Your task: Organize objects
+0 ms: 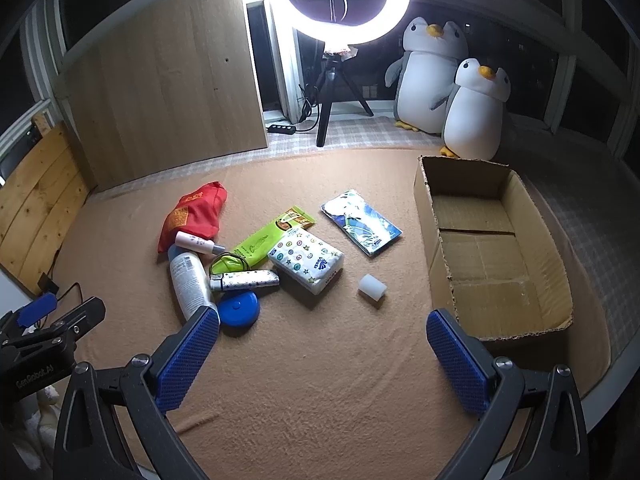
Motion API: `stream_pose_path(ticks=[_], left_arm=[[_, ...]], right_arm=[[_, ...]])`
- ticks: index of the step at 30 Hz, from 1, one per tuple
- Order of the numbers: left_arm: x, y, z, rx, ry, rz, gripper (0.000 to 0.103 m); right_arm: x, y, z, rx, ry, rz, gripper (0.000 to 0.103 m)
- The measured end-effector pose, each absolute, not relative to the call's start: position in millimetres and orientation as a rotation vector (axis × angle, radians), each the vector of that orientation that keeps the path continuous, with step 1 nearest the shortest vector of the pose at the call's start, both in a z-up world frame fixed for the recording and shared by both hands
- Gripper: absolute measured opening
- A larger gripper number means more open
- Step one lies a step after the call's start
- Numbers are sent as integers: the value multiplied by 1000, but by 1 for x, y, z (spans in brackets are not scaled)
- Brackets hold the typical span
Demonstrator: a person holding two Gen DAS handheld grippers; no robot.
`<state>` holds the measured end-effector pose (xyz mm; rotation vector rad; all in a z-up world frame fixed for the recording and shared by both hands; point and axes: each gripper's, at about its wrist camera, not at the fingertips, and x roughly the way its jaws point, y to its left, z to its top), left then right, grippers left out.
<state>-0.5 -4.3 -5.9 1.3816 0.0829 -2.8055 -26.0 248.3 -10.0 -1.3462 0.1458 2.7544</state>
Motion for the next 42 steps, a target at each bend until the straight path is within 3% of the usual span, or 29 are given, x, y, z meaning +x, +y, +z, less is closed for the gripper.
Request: stream_pose_path(ticks=[28,42], left_arm=[[-36,-9,-25,1411,80,-2752,103],[-84,-20,-70,1501,61,-2656,103]], right_arm=[[-41,256,-22,-1396,164,2703,103],[-38,265,-29,-1424,177,2660,103]])
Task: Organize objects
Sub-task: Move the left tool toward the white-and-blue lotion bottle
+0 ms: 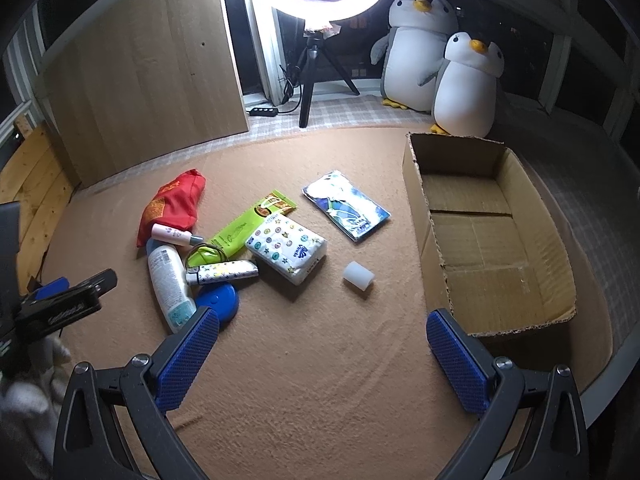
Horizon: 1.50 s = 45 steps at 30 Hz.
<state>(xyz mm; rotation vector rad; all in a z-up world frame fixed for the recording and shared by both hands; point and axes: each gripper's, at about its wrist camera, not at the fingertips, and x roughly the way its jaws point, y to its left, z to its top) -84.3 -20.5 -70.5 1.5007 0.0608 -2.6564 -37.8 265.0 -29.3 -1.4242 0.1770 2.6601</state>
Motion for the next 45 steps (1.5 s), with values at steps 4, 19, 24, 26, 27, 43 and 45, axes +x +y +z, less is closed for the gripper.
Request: stream_pose_path(ticks=[4,19,24,26,27,43,45], left_arm=[[-100,-12,-82,1548,55,-2659,103],[-147,11,-116,1684,115,-2611,89],[-155,15,-127,1724,130,-2601,73],[-156,15,-131,1748,171,-2608,64],[-156,14,-131,1749,176,-2612,62],[-108,-1,-135,1759,301,-2641,54],[-99,1,-139,1793,317,-2630,47]], right_arm=[[-37,269,-32,-1434,185,2641,103],[-32,285,-39,-1458,184,2582,103],[-31,288,-40,-1468,174,2571,103],[-32,288,-41,-1475,172,2566,103],[-32,289,-42,-1480,172,2563,103],[-40,268,-51,-1547,135,2597,103],[-41,265,-53,-1560,134,2604,103]])
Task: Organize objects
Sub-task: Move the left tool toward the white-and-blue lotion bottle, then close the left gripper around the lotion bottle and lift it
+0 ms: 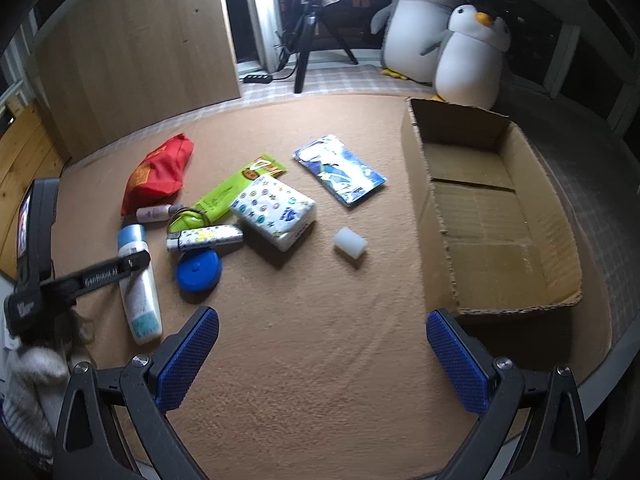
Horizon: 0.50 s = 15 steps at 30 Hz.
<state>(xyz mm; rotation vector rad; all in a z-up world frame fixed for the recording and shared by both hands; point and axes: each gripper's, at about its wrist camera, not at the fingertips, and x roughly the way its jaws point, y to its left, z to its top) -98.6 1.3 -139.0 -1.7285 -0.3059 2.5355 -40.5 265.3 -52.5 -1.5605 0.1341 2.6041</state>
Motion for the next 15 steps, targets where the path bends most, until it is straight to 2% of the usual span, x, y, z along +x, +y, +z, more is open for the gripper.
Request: stream_pose_path(ticks=[4,7,9,10,11,15], left_arm=[[-81,7,-143,-1720,-250,2544,46],[-73,5,-142,-1710,-287,2528,46],[-70,2,-141,-1707,-314,2500,56],[-67,1,-140,-1694,-329,2480,64],[-63,0,-138,-1682,-333,2479,67],[-54,-5,-134,-1647,-329,2449,67]], right_arm=[[-42,258,-56,-1588,145,2636,103],[-45,251,-58,-1614,161,2677,103],[-49,245,-61,-1646,173,2702,103],[-51,243,-62,-1658,177,2707,103],[-54,240,-64,-1679,187,2715,103],[-72,225,-74,-1777,200,2736,103]])
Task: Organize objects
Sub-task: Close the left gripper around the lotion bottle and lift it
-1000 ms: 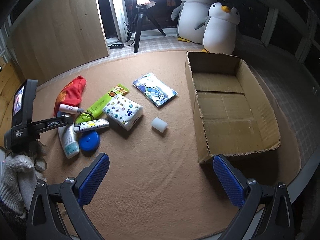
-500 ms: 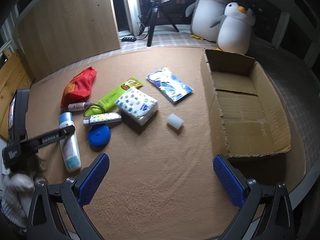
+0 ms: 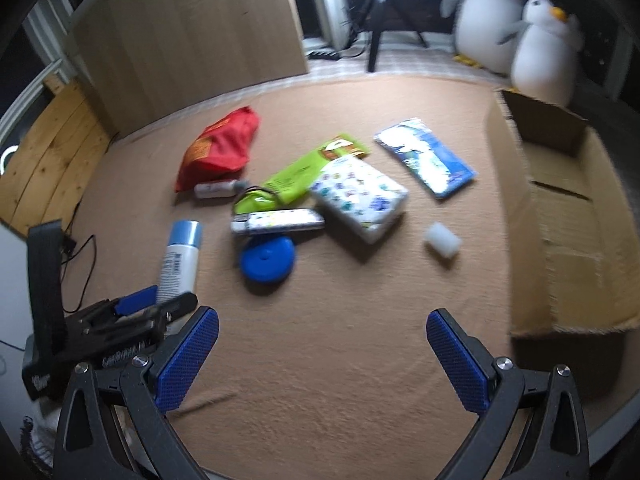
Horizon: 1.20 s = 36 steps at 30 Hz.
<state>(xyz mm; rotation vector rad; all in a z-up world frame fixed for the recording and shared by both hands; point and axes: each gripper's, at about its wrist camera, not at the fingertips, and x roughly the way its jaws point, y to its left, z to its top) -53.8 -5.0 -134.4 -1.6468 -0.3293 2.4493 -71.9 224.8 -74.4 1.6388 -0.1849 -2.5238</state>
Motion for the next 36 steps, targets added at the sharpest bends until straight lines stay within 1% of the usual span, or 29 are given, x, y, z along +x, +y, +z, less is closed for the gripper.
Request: stream_pose_path(ticks=[4,5,10,12,13,15,16,18,22,27,29,30,33,36], left_arm=[[-48,-10,-136,-1631,-350,2422,67],[-37,-13,-135,-1628,-352,2418,67],[-34,-23,-135,-1623,-360,2379,66],[-36,-26,-138,-1624,-380,2363,66],[-37,-28,-139,-1622,-396,2354,66],[-38,-30,-139,-1618,-420,2343,66],[-39,-31,-140,-1614,-431,2333,65],[-41,-31,-141,-1615,-436,2327,63],[-42,-29,-143,-1611,-446,2309,57],[-44,-26,-144,-1606,-467,2291,54],[-45,-25,-145,-1605,-477,2281,48],[-44,-25,-145,-1606,-480,2277,47],[-44,-25,-145,-1606,-481,2280,46],[-45,-22,-147,-1608,-488,2283,46]], right_arm=[[-89,204,-89,1666,-187,-2432,103],[-93,199,-93,1673,-188,-2411,103],[-108,171,-103,1677,-179,-2315,96],[-115,162,-108,1689,-206,-2257,90],[-119,160,-110,1697,-230,-2228,88],[-126,155,-117,1717,-264,-2181,81],[-129,152,-120,1723,-270,-2164,80],[-134,146,-126,1739,-281,-2120,74],[-140,133,-135,1757,-282,-2053,65],[-143,123,-143,1780,-298,-1988,56],[-143,121,-149,1794,-313,-1960,50],[-143,120,-151,1801,-324,-1942,47],[-143,123,-153,1805,-335,-1935,42],[-142,127,-155,1807,-351,-1936,42]])
